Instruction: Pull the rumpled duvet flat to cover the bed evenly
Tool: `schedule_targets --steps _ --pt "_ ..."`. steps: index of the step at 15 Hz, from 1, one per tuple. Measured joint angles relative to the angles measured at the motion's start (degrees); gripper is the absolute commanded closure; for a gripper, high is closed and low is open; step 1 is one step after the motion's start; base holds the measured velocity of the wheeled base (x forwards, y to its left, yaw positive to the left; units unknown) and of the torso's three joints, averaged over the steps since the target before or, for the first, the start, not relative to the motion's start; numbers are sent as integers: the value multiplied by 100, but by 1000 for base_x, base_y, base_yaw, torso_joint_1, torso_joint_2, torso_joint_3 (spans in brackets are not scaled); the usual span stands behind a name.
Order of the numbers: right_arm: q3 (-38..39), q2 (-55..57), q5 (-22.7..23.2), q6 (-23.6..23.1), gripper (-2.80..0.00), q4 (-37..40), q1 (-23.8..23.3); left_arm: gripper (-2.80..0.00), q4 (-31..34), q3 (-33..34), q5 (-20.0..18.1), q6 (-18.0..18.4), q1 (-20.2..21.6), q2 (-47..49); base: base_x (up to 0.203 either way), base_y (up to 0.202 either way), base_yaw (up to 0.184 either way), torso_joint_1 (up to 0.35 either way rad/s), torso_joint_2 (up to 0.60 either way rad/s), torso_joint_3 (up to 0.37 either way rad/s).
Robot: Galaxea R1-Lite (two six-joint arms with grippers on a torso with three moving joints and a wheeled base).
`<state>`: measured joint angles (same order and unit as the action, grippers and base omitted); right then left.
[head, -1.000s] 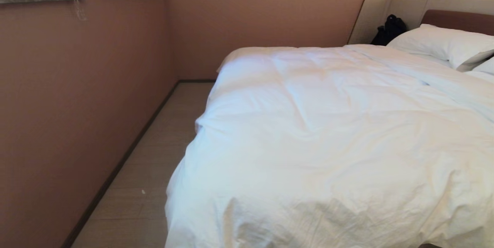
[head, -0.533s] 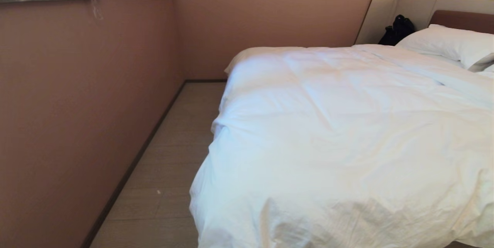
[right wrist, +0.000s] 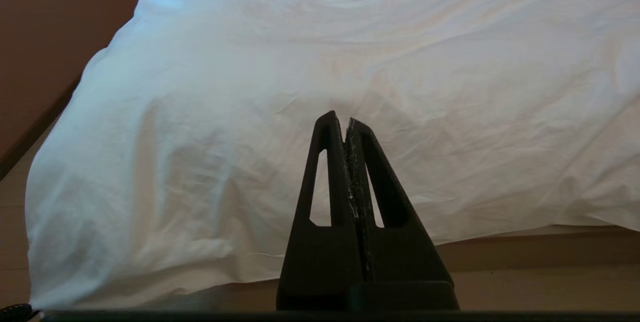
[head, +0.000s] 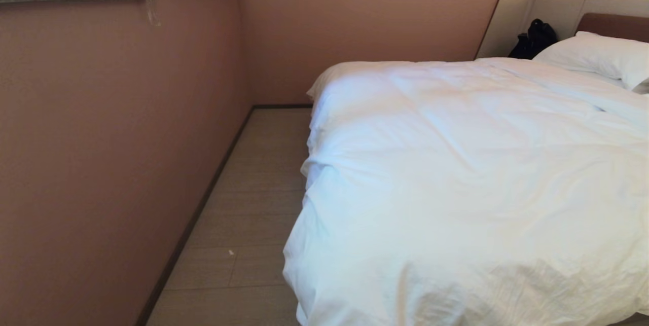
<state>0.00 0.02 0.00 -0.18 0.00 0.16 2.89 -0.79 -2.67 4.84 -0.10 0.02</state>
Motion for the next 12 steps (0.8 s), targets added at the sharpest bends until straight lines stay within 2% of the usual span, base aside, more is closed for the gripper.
schedule_targets --steps 12 --pt "0 -2 0 -2 0 2 0 0 0 2 2 -7 2 0 0 8 0 1 1 1"
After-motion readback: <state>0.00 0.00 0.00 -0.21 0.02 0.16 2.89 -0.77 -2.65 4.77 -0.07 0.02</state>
